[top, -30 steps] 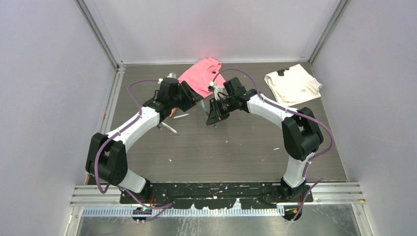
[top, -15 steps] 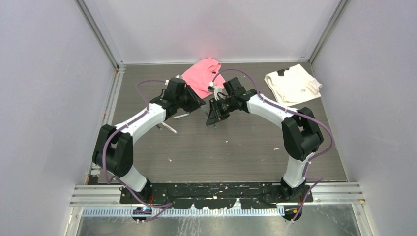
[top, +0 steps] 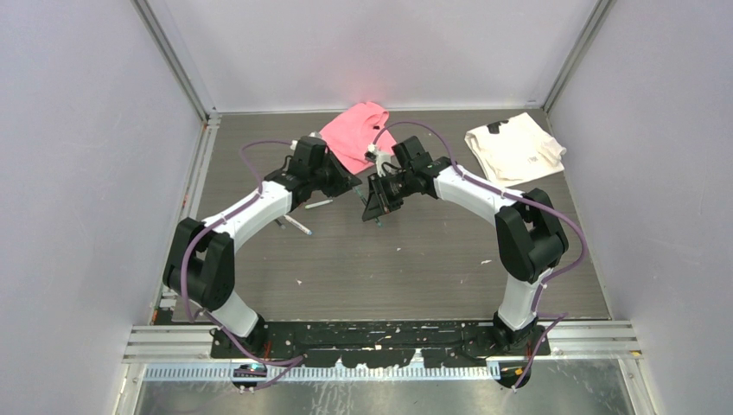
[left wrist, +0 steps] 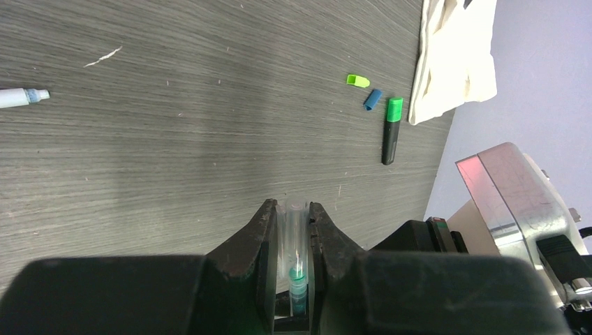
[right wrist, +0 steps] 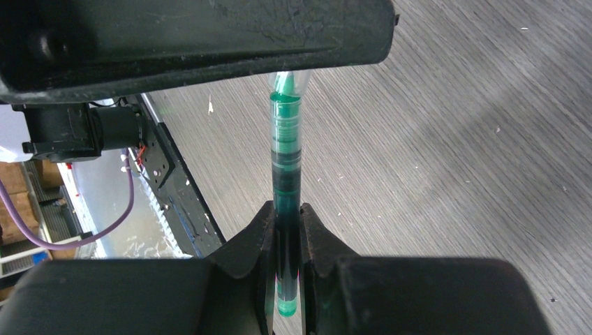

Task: Insert the pens into the pen caps
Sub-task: Press the pen cap onto the pen.

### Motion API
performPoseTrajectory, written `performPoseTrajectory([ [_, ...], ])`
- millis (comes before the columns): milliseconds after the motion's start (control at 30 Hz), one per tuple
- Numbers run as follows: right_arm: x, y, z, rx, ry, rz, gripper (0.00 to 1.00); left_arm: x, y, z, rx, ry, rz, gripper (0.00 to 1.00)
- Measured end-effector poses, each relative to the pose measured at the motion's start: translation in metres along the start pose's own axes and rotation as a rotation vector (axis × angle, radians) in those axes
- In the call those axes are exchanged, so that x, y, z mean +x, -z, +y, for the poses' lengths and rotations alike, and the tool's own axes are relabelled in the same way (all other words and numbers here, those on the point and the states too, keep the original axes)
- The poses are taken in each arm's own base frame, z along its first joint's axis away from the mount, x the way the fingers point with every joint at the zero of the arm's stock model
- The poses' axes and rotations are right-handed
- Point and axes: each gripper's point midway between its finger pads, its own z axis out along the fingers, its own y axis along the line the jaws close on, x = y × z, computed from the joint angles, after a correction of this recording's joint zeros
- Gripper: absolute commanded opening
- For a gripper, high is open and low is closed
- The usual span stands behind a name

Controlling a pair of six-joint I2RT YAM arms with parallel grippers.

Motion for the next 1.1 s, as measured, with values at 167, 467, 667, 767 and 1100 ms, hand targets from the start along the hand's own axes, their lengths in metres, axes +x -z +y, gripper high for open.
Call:
performPoseTrajectory([
  [167,0.001,0.0,-0.001,0.007,-0.016,0.004,0.01,0.004,-0.001,0.0,0.006,0.033,-0.016,0.01],
  [467,0.004,-0.001,0.008,-0.003,-0.073,0.02,0.01,0.005,0.01,0.004,-0.017,0.048,-0.14,0.01],
  [667,-0.001,-0.001,0.016,-0.031,-0.101,0.011,0.01,0.0,0.016,0.002,-0.016,0.04,-0.201,0.01],
  [767,-0.002,-0.001,0.018,-0.039,-0.111,0.009,0.01,-0.002,0.016,0.002,-0.017,0.038,-0.214,0.01],
  [1100,-0.003,0.0,0.024,-0.075,-0.105,0.01,0.01,-0.004,0.02,0.001,-0.014,0.028,-0.239,0.01],
])
